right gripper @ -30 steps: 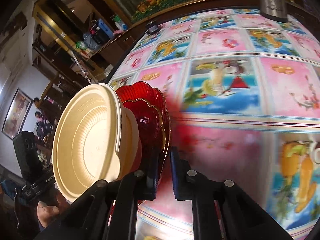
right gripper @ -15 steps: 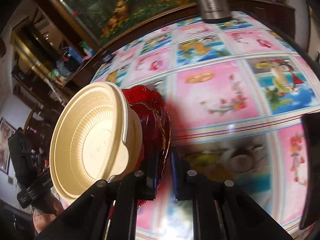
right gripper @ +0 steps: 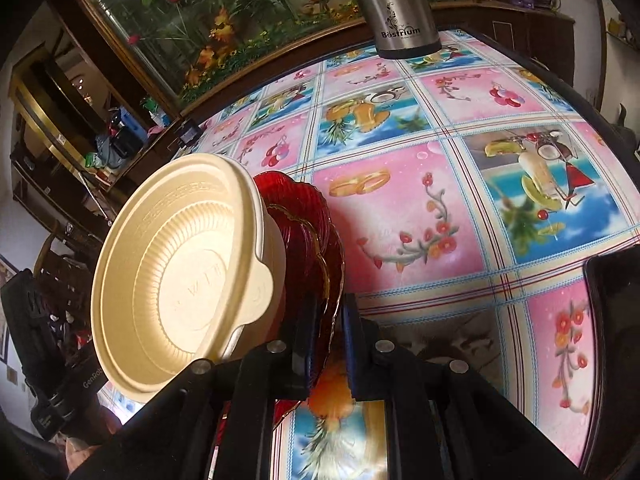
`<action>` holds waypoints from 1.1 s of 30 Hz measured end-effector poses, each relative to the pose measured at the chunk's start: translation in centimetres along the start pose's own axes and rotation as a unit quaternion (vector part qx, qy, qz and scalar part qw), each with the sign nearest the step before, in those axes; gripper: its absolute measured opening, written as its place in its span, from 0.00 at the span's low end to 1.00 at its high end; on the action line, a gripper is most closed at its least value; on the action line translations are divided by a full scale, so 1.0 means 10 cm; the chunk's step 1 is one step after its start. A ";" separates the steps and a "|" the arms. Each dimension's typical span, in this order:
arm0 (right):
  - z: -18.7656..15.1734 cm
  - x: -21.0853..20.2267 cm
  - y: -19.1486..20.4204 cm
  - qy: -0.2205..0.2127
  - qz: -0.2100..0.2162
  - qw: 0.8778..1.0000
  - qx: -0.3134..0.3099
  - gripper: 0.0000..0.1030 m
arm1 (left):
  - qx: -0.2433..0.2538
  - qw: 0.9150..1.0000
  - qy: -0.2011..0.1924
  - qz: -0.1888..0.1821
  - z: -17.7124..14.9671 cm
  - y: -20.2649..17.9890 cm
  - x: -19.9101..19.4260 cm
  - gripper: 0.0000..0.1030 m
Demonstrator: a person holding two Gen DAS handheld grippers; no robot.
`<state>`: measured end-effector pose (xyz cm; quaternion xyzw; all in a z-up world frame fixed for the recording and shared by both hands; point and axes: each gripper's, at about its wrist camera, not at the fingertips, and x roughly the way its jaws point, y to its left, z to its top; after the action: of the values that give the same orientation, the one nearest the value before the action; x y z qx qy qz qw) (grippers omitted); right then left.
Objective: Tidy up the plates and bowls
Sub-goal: 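Lower the beige bowl onto the white foam bowl with the left gripper, then open the left gripper and withdraw from the stacked bowls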
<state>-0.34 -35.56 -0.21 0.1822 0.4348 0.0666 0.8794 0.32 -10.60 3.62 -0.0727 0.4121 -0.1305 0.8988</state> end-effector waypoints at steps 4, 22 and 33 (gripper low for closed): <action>-0.01 0.00 -0.01 0.001 0.008 1.000 0.002 0.16 | 0.000 1.000 -0.001 -0.008 -0.01 0.01 -0.02 0.20; -0.26 -0.38 -0.06 -0.032 -0.013 0.999 -0.014 0.37 | 0.024 0.999 -0.026 0.009 -0.18 0.00 -0.35 0.73; -0.60 -0.54 0.07 -0.069 -0.049 0.995 -0.043 0.69 | 0.052 0.996 -0.057 0.048 -0.51 -0.11 -0.53 0.82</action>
<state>-8.35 -34.90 0.76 0.1266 0.3782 0.0296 0.9166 -7.01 -10.19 4.41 -0.0128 0.3561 -0.1043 0.9285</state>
